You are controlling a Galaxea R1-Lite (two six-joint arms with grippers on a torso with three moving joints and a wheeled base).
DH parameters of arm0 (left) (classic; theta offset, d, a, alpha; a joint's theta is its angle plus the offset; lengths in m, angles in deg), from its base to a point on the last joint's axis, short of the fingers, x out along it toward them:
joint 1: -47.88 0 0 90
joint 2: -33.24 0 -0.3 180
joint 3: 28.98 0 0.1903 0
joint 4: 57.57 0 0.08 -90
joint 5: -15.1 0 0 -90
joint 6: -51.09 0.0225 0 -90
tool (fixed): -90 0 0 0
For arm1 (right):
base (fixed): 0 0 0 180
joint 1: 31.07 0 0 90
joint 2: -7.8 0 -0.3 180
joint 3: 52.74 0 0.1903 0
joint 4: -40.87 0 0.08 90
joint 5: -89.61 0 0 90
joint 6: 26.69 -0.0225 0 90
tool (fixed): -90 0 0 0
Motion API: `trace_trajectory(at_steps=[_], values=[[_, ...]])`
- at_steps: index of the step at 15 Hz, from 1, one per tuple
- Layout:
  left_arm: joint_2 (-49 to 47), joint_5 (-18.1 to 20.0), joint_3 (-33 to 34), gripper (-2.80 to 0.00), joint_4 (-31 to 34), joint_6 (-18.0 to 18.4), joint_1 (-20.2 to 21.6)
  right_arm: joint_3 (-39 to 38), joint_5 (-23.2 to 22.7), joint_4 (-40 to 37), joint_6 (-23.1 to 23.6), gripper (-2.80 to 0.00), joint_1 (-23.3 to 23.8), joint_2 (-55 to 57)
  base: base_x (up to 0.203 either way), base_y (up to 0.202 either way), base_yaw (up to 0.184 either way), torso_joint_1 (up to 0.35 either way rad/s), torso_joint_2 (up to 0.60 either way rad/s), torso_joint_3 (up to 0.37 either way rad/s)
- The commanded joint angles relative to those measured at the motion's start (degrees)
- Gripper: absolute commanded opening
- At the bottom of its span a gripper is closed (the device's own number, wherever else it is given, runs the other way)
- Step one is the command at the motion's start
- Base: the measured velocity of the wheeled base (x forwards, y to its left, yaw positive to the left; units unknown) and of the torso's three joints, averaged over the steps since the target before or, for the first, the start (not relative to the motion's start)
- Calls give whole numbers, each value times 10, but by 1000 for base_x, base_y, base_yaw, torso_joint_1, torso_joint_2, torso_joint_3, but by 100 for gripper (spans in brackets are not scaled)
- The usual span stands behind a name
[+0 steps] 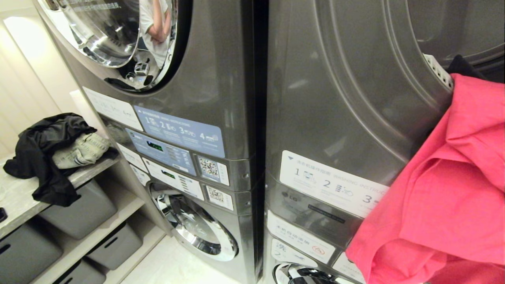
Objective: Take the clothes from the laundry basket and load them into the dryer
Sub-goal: Put the clothes in the dryer
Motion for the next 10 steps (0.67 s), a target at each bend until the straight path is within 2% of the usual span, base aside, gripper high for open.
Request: trace_trajectory(at_steps=[1,5,10], values=[[1,0,18,-280,0,0,0,-23,-3,-7,1,0,-6,-55,0,0,0,0,0,0],[1,0,18,-280,0,0,0,-90,-5,-6,-13,0,-7,-101,0,0,0,0,0,0],[1,0,18,-280,0,0,0,-237,-7,-6,-41,0,-21,-212,0,0,0,0,0,0]])
